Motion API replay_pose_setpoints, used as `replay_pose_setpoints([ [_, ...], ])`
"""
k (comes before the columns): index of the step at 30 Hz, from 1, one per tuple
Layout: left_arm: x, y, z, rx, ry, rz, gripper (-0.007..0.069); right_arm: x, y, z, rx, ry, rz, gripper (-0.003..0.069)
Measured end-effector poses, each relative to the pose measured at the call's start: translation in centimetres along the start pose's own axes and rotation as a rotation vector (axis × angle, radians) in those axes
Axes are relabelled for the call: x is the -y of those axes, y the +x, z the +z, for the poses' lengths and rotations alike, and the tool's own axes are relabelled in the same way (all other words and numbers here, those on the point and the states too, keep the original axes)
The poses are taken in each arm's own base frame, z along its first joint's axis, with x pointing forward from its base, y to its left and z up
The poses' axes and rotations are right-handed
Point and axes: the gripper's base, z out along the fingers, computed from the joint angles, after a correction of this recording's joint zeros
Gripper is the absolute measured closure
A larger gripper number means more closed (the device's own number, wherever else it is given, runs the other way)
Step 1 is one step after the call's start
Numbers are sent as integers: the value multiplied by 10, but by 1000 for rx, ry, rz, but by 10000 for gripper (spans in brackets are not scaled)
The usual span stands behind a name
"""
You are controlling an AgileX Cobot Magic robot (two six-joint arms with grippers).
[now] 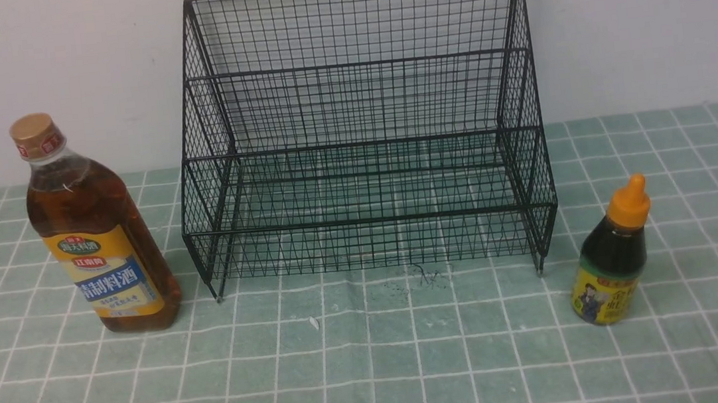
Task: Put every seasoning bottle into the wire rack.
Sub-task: Use the right arm to grab the condiment bottle closest to it
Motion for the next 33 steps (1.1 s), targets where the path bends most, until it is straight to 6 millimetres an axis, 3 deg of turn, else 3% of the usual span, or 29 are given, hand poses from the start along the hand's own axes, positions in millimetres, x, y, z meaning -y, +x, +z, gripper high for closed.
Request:
replay_pose_setpoints([
  [7, 0, 0, 0, 0, 0, 0, 631, 0, -2, 1, 43, -2, 32, 673],
  [10, 0, 0, 0, 0, 0, 0, 631, -1, -12, 0, 155, -34, 245, 673],
  [14, 0, 0, 0, 0, 0, 0, 631, 2, -26, -4, 314, -86, 669, 673],
  [18, 0, 0, 0, 0, 0, 0, 631, 5, -29, -5, 356, -100, 840, 673],
  [27, 0, 0, 0, 0, 0, 0, 631, 13, -43, -12, 516, -82, 884, 673],
  [29, 0, 0, 0, 0, 0, 0, 631, 6, -68, -22, 511, -130, 747, 673],
  [30, 0, 0, 0, 0, 0, 0, 631, 5, -71, -23, 507, -134, 725, 673],
  [31, 0, 0, 0, 0, 0, 0, 631, -3, -101, -36, 451, -169, 577, 673],
  [33, 0, 0, 0, 0, 0, 0, 631, -9, -130, -37, 309, -165, 427, 673],
])
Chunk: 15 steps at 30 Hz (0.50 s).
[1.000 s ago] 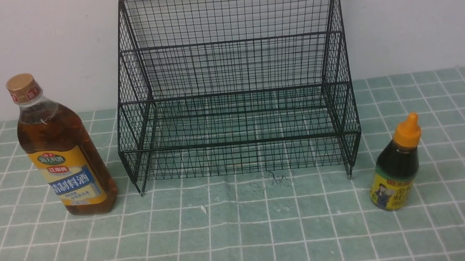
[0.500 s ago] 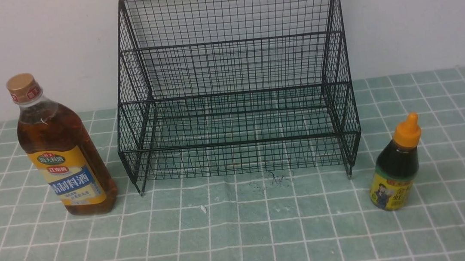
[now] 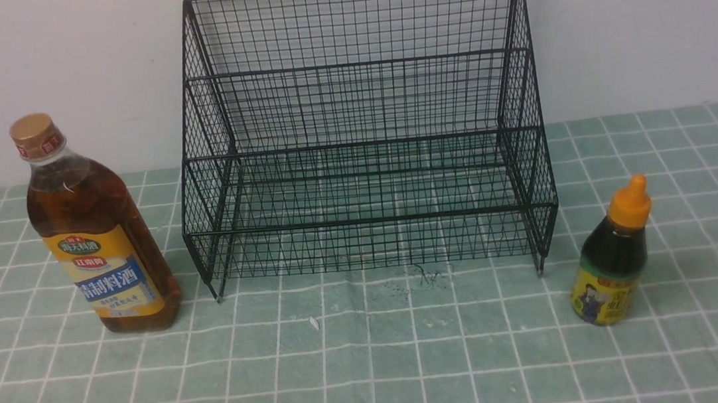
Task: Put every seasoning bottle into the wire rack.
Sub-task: Use the right arm to grab the condiment bottle closest to it
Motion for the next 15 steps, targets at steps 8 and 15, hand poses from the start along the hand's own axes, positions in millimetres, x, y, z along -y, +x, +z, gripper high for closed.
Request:
replay_pose_setpoints([
  [8, 0, 0, 0, 0, 0, 0, 631, -14, -44, 70, -600, 196, -274, 673],
  [15, 0, 0, 0, 0, 0, 0, 631, -10, -48, 155, -906, 264, -240, 608],
])
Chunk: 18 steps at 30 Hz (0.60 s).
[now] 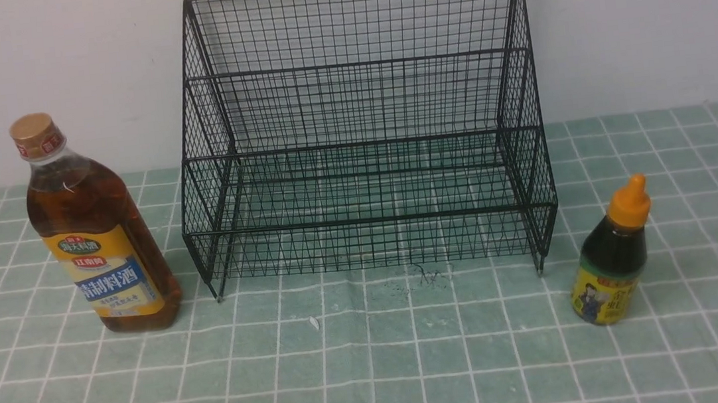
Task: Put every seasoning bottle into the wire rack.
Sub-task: Use the right arm to grab the condiment bottle closest to it
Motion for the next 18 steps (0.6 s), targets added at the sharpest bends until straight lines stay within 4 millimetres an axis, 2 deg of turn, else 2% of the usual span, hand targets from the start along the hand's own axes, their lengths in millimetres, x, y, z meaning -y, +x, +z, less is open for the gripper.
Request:
replay_pose_setpoints([
  [3, 0, 0, 0, 0, 0, 0, 631, -5, -19, 26, -92, -37, 0, 524],
  [4, 0, 0, 0, 0, 0, 0, 631, -5, -18, 26, -94, -37, 0, 524],
  [6, 0, 0, 0, 0, 0, 0, 631, -11, -26, 48, -162, -55, -54, 428],
  [7, 0, 0, 0, 0, 0, 0, 631, -16, -27, 58, -193, -65, -88, 380],
  [8, 0, 0, 0, 0, 0, 0, 631, -16, -27, 59, -195, -63, -90, 372],
  [9, 0, 0, 0, 0, 0, 0, 631, -25, -27, 73, -231, -71, -142, 299],
  [10, 0, 0, 0, 0, 0, 0, 631, -28, -26, 78, -240, -68, -163, 276],
  [11, 0, 0, 0, 0, 0, 0, 631, -35, -25, 88, -259, -67, -200, 223],
  [16, 0, 0, 0, 0, 0, 0, 631, -46, -24, 119, -275, -34, -249, 99],
  [18, 0, 0, 0, 0, 0, 0, 631, -47, -23, 131, -291, -23, -246, 82],
])
